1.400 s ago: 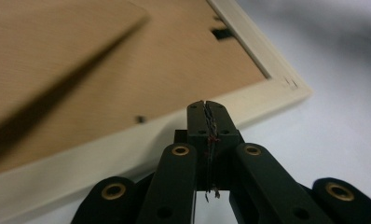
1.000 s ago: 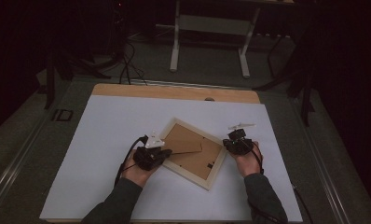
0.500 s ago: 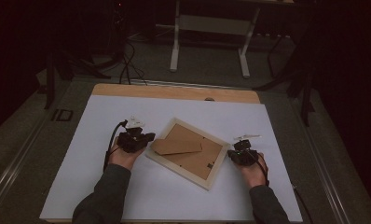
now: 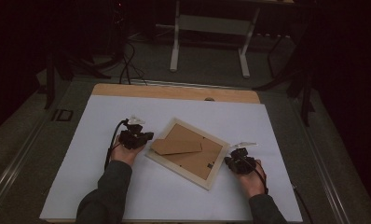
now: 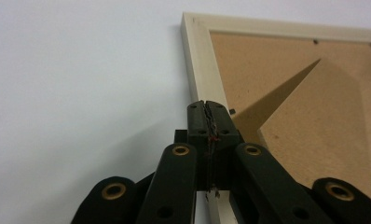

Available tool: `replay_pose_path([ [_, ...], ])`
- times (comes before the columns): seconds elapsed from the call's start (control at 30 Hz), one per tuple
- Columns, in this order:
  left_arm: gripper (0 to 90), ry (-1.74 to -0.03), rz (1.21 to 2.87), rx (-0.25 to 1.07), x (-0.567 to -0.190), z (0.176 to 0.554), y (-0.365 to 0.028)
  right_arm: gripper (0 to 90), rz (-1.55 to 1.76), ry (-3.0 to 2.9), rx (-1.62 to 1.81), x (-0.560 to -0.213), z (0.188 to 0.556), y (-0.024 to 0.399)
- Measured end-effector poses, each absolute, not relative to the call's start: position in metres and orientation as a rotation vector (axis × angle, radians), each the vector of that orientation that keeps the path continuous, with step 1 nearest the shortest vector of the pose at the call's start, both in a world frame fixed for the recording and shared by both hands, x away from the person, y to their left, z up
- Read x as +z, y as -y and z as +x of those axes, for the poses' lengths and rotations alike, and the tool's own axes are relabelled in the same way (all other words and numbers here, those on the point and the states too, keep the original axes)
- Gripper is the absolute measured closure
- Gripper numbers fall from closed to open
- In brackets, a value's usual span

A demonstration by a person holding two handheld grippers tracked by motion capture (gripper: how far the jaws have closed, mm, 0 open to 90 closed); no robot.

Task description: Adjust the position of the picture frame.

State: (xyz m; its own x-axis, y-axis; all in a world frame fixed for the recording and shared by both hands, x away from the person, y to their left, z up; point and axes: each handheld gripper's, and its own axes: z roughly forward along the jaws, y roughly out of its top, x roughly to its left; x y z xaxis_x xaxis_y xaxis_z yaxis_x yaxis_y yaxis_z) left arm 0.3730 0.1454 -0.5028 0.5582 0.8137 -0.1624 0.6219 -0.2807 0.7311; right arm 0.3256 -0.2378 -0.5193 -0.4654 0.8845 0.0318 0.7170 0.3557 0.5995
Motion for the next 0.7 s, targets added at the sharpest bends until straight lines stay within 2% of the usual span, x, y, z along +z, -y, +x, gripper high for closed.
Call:
replay_pose_path([
  [0.3, 90.0, -1.194, 2.077, 0.274, -0.522, 0.384, -0.141, 89.9, 1.402, -2.336, 0.808, -0.52, 0.316, 0.232],
  [0.7, 90.0, -1.204, 2.119, 0.27, -0.529, 0.382, -0.14, 90.0, 1.378, -2.36, 0.806, -0.52, 0.307, 0.227],
])
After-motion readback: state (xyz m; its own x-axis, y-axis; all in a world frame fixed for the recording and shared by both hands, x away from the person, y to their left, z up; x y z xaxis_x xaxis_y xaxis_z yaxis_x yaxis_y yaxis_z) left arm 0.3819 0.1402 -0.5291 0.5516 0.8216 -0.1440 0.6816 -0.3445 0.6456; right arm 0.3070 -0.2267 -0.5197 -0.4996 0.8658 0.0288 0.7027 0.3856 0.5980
